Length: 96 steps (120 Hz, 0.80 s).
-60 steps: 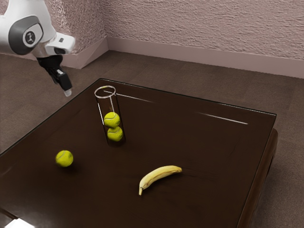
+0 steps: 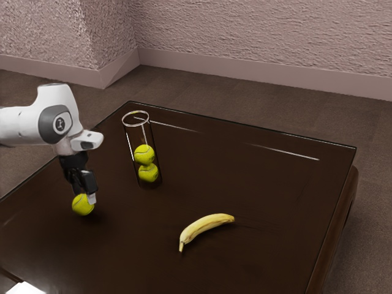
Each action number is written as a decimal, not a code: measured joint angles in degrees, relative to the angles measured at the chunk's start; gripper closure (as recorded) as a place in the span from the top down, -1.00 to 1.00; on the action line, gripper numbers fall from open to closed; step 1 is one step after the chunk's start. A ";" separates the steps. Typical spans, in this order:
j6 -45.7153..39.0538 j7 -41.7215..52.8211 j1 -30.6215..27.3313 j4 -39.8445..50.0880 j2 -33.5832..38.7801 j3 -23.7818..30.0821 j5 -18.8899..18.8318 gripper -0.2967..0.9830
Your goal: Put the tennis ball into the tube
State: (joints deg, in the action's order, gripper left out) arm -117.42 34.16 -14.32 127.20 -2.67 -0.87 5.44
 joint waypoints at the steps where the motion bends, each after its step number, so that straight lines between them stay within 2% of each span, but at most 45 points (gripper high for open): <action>1: -0.30 -0.01 -0.21 0.10 -0.17 0.00 0.18 0.53; 22: -6.38 -0.21 -5.13 0.31 -3.48 0.02 1.49 0.54; 43: -12.08 -0.34 -5.85 -1.19 -9.22 0.16 1.75 0.57; 66: -15.54 -0.31 -6.89 -1.76 -12.01 0.24 1.93 0.54; 96: -16.68 -0.42 -6.98 -0.47 -11.20 0.89 2.46 0.24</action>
State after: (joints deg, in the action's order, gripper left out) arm -134.11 33.75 -21.30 126.73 -13.87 0.02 7.90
